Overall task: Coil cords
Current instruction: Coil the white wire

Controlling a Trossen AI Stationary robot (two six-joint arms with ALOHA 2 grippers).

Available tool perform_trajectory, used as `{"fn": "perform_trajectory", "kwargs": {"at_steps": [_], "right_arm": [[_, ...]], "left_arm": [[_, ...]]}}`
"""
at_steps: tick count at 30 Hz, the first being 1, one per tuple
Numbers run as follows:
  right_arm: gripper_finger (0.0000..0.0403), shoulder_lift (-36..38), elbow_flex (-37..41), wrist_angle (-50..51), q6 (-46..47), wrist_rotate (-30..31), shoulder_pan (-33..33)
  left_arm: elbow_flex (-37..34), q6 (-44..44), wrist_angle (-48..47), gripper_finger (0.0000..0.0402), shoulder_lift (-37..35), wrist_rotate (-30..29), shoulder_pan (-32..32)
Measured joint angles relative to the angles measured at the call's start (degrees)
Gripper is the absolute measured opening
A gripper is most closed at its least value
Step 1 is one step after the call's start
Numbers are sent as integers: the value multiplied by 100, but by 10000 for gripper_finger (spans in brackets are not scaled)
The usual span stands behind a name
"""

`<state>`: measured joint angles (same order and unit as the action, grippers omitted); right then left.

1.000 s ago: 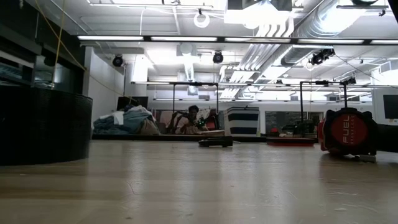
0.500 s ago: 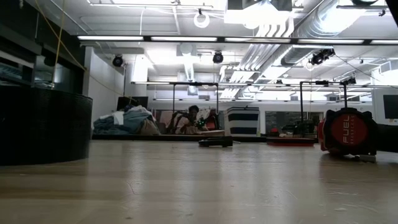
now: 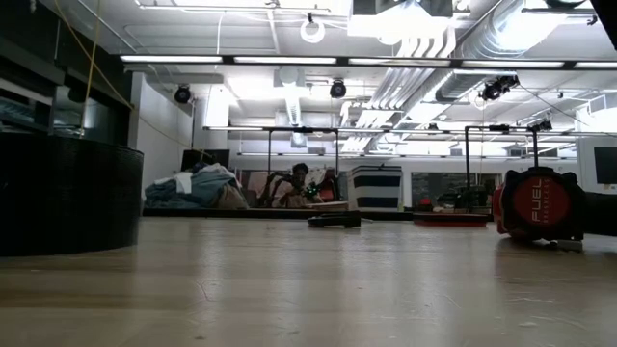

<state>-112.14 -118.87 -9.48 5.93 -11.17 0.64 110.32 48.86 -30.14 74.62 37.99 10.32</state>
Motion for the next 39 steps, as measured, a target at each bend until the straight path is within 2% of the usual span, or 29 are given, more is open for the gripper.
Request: {"fn": "perform_trajectory", "kwargs": {"at_steps": [12,24,28,34,39], "right_arm": [[0,301,0,341,-341,-144,-321],[0,725,4,1235,-791,-71,-658],[2,853,1,1331,-800,56,-739],[2,887,0,1789,-891,170,-745],[1,892,-4,1944,-885,201,-743]], "left_arm": [[4,-194,-1737,1,-265,-94,-333],[4,-1182,-3300,1,-489,-1166,-357],[-2,-1514,-3682,1,-523,-1978,-366],[-2,-2179,-3509,1,-648,-3445,-360],[-2,-2744,-3295,1,-795,-3847,-362]]}}
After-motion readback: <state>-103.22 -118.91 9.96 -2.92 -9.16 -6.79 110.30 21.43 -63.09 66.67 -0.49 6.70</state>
